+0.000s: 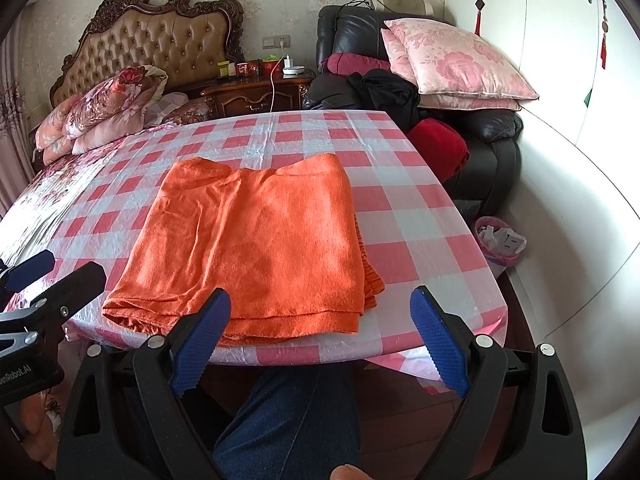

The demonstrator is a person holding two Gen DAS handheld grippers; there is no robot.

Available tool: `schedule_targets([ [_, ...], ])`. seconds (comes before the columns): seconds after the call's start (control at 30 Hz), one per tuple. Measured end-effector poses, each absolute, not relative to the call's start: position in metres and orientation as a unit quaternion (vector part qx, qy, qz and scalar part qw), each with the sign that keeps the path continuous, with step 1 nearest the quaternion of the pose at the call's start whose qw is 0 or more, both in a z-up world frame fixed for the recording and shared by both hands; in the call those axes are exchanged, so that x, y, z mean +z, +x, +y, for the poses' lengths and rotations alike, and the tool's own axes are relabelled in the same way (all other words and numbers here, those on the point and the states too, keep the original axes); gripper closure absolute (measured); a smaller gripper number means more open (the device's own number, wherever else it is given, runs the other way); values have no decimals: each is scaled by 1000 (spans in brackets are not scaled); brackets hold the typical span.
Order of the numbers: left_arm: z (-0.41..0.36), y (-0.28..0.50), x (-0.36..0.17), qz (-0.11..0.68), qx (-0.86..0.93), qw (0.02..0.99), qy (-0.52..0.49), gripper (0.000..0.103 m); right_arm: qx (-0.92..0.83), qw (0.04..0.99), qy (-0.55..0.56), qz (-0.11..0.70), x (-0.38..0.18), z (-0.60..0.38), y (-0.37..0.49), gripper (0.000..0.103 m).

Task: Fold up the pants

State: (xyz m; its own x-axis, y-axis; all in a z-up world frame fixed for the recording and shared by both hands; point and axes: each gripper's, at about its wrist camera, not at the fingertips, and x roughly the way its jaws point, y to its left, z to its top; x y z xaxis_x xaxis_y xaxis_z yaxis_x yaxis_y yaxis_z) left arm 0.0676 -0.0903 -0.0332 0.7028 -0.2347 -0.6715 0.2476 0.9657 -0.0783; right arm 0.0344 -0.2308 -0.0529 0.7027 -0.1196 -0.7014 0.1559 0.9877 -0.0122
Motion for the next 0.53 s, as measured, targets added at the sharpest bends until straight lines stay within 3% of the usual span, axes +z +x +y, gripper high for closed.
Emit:
schedule_targets([
  [0.53,-86,72,-36,375,-155,914,-11,2,-76,920,29,384,-57,-235,37,15],
])
